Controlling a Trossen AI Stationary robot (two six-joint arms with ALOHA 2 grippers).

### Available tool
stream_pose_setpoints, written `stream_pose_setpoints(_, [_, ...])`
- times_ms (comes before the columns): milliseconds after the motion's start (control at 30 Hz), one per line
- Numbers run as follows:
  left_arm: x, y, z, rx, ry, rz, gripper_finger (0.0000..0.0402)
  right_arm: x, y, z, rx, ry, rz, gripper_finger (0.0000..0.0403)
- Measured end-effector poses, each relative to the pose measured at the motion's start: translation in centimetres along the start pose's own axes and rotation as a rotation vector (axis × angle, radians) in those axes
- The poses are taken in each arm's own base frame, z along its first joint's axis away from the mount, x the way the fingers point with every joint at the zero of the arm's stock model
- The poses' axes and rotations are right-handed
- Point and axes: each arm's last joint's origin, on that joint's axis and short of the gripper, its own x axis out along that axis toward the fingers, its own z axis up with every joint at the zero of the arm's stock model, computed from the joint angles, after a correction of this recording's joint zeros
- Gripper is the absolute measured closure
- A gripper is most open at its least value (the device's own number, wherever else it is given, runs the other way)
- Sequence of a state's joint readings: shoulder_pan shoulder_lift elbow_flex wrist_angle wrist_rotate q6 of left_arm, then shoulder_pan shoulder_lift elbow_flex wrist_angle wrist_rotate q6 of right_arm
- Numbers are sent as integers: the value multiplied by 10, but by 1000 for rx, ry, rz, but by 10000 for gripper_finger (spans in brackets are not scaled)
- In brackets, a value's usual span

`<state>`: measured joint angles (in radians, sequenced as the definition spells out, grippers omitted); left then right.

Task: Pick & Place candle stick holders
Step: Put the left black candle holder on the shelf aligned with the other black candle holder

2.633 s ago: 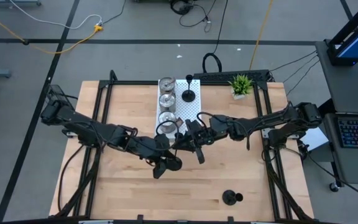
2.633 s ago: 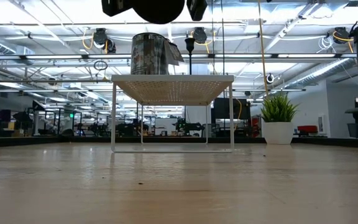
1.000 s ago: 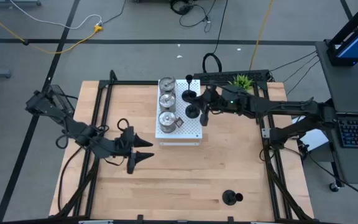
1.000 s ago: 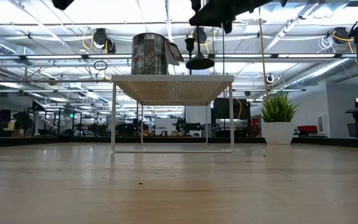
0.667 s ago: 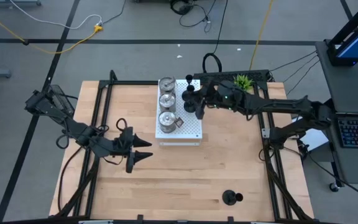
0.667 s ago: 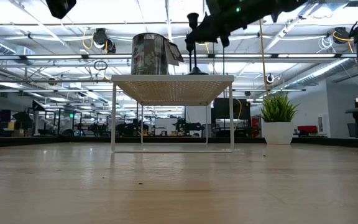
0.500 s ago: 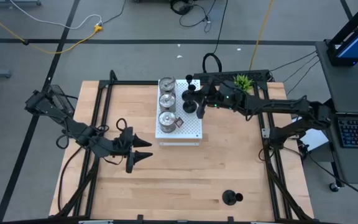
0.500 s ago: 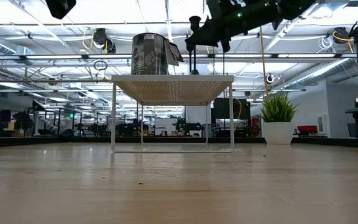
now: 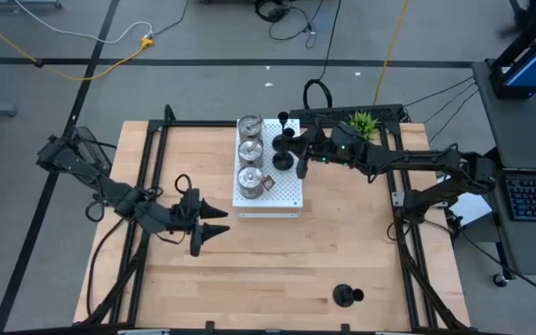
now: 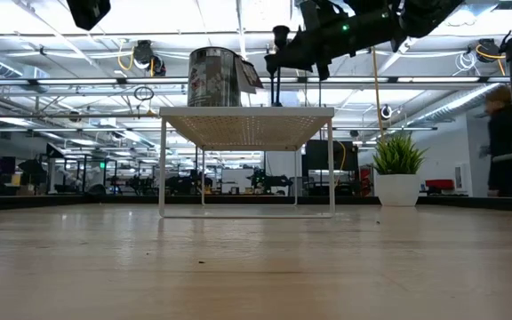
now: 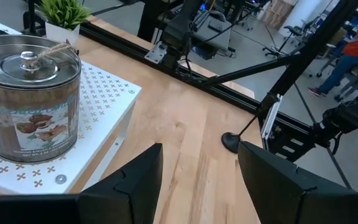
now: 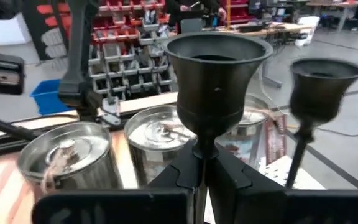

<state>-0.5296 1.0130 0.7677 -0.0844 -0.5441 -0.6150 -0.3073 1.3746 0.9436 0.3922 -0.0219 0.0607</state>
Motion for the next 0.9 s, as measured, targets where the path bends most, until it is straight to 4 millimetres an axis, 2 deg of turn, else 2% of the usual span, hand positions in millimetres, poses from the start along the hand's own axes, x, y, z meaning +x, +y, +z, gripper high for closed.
stream_pose_setpoints(167, [1, 0, 2, -6, 3, -20, 188, 4, 0, -7, -7, 40, 4, 395])
stream_pose_setpoints(900, [1, -1, 4, -19, -20, -36, 188, 3, -1, -5, -25, 23, 3, 395])
